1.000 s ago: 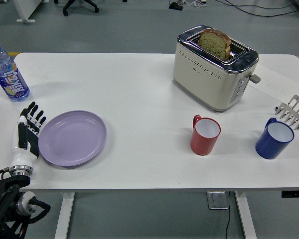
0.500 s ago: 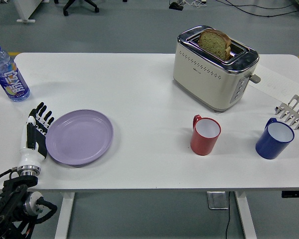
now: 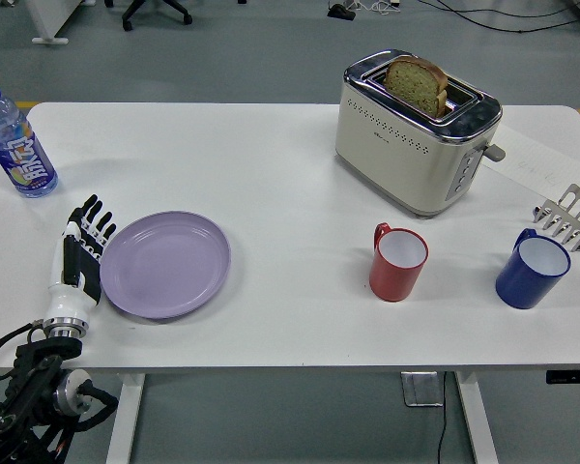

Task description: Push plate across desktop

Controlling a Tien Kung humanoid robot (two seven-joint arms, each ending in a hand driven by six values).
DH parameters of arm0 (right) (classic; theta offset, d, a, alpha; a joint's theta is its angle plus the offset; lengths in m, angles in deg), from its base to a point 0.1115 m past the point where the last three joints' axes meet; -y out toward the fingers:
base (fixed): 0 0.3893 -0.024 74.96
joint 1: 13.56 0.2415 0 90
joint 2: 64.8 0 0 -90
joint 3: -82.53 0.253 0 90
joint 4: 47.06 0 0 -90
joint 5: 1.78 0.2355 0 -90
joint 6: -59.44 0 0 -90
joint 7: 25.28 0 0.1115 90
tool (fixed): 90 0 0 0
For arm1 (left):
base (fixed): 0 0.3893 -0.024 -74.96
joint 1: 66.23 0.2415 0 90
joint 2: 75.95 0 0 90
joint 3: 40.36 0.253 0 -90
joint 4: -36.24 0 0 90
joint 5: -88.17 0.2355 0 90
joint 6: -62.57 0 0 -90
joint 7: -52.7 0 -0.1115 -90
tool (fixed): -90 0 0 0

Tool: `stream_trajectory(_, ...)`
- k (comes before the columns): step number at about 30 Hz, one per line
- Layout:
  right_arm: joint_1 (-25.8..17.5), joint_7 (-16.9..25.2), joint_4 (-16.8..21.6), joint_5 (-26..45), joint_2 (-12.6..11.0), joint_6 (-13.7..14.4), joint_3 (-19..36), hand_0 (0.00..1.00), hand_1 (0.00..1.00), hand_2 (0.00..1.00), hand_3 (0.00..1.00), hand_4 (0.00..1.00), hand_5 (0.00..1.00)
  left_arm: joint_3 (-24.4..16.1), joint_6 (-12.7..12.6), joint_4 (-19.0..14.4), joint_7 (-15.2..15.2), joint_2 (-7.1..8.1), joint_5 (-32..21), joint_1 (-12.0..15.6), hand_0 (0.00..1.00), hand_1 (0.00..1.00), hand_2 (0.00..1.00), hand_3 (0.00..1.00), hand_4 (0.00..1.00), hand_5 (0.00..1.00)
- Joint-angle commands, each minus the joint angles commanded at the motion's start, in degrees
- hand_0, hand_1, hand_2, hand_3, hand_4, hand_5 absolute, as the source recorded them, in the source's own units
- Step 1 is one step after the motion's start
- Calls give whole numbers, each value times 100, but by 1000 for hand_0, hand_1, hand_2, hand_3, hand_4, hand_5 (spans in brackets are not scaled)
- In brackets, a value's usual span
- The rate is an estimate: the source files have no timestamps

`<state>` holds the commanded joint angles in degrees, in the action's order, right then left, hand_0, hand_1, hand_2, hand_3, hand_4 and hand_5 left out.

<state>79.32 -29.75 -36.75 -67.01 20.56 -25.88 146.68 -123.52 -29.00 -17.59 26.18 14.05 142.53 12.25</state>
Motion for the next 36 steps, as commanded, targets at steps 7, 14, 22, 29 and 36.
stream_trajectory(7,16,9,0,15,-3,-5,-22,608,545,634,627,130,359,171,-7,45,-5,0,-22,-61,880,912,956,887,507,998)
stream_trajectory(14,27,15,0,8,-3,-8,-22,608,545,634,626,131,357,342,5,49,-3,0,117,-170,880,912,956,887,505,998)
stream_trajectory(22,44,12,0,2,1,-8,-21,607,545,634,626,131,357,493,27,148,9,0,75,-301,880,912,956,887,503,998)
stream_trajectory(29,49,19,0,9,-1,-9,-35,608,545,634,626,132,357,636,40,163,-3,0,41,-338,879,912,956,887,501,998)
stream_trajectory(36,46,15,0,5,-1,-13,-39,607,545,634,627,133,355,763,31,171,-27,0,-18,-332,880,912,954,887,501,998)
